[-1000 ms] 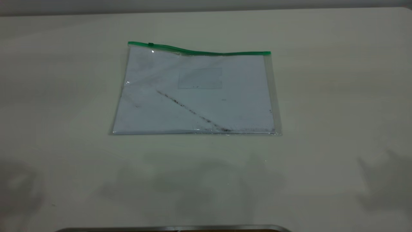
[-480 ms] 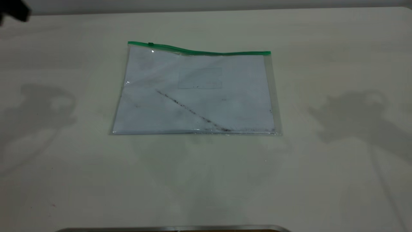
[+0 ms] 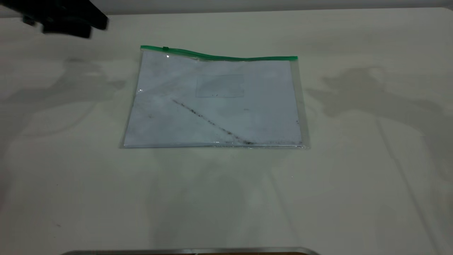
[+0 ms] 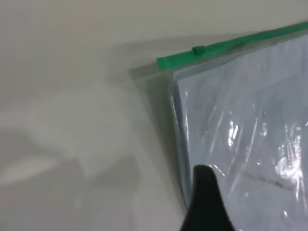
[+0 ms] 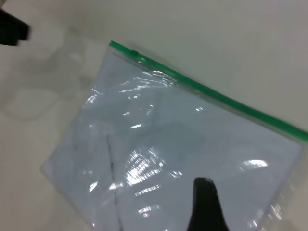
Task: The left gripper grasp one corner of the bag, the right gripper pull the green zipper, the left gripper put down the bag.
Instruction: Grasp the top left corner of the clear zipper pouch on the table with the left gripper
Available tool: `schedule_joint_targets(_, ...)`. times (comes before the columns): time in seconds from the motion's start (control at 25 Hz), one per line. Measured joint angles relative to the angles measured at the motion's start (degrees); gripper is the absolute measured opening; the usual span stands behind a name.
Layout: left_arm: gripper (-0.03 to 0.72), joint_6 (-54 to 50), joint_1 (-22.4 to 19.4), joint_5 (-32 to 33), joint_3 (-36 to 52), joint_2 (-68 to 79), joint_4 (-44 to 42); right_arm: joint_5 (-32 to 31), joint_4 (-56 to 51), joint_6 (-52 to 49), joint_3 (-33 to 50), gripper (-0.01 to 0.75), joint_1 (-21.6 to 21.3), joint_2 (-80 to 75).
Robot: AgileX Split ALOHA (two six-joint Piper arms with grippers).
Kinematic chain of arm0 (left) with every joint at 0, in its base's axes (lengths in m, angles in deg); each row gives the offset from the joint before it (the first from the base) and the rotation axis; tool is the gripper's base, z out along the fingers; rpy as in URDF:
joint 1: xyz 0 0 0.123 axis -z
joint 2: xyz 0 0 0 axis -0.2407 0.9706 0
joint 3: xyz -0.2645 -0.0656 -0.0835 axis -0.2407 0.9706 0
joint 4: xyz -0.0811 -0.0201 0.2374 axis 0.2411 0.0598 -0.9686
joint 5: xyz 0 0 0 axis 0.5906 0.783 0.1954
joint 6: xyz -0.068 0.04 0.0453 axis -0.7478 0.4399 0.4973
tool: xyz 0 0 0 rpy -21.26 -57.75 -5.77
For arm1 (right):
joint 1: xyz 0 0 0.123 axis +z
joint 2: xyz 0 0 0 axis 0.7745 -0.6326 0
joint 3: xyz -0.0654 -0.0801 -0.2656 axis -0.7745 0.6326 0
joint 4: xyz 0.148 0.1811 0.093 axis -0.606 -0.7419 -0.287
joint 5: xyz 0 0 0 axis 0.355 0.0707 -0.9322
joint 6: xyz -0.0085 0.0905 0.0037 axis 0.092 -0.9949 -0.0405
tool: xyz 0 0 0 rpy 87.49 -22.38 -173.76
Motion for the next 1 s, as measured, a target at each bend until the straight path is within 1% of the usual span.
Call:
schedule_joint_targets(0.12, 0.59, 0.3, 0.5, 0.3, -4.7, 5.6, 0.2, -0.2, 0.0, -0.4, -4.6, 0.566, 3.0, -4.0)
schedule_joint_targets(0.32, 0.59, 0.4, 1.1, 0.0, -11.8, 12.5, 0.5, 0.0, -0.1, -3.0, -11.4, 0.566, 6.9, -10.1)
schedule_joint_targets(0.48, 0.59, 0.1, 3.4, 0.6, -16.0, 17.2, 0.7, 0.1, -0.1, -3.8, -14.9, 0.566, 9.5, -13.5)
schedule_joint_targets(0.64, 0.59, 0.1, 6.0, 2.5, -18.0, 19.9, 0.7, 1.1, -0.2, -4.2, -16.1, 0.566, 11.1, -15.1)
schedule_joint_targets(0.84, 0.586, 0.7, 8.6, 2.4, -18.3, 20.8, 0.8, 2.4, -0.6, -4.6, -16.5, 0.566, 11.2, -16.3)
schedule_joint_targets(0.92, 0.553, 2.0, 9.2, 2.0, -18.3, 20.8, 0.8, 2.6, -0.7, -4.7, -16.5, 0.566, 11.2, -16.7)
schedule_joint_targets(0.96, 0.525, 2.9, 9.5, 1.9, -18.3, 20.9, 0.8, 2.7, -0.8, -5.1, -16.5, 0.566, 11.2, -16.7)
schedule_joint_targets(1.0, 0.48, 4.0, 9.7, 1.7, -18.3, 20.9, 0.8, 2.7, -0.8, -5.6, -16.5, 0.566, 11.2, -16.9)
